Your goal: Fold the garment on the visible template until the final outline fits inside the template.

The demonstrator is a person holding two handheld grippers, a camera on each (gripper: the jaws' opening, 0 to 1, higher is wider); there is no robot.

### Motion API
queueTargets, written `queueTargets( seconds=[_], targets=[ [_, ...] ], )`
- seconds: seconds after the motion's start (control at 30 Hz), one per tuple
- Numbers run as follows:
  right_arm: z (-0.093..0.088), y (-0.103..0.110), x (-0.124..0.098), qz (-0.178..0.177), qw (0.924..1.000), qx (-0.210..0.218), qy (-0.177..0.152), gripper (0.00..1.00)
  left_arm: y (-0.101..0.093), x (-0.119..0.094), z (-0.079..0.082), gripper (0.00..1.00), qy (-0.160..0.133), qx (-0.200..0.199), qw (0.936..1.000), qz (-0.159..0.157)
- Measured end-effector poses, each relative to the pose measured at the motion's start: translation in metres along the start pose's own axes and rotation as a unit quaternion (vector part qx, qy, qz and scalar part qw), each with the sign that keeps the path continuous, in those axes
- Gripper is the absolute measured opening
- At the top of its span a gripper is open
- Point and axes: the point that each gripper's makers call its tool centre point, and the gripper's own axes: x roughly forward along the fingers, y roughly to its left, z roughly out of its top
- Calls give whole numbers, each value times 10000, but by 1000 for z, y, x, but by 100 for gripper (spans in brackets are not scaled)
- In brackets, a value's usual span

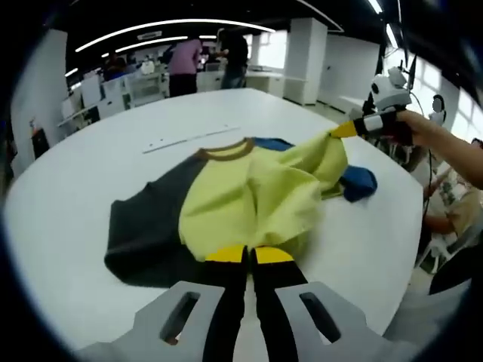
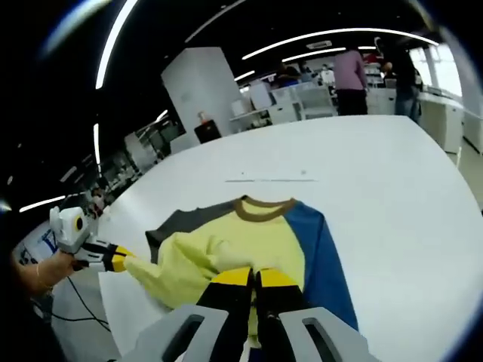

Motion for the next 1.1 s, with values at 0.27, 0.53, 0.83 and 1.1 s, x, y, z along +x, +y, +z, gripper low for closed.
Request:
queueTargets(
  seconds=[0.27, 0.53, 0.83, 1.1],
  targets=[
    [-10, -16, 8, -213, 9997, -26, 108, 0, -5, 2, -15, 0, 158, -98, 9998, -44],
    [-12, -7, -2, -205, 9997, -94, 79, 15, -15, -6, -24, 8, 248, -51, 9996, -121],
    [-29, 10, -20, -175, 9984, -501, 207, 30, -21, -26, -30, 22, 285, -236, 9990, -258],
    [-56, 11, -20, -296, 9939, -920, 526, 32, -10, -29, -36, 31, 35, -1106, 9939, 33]
  ],
)
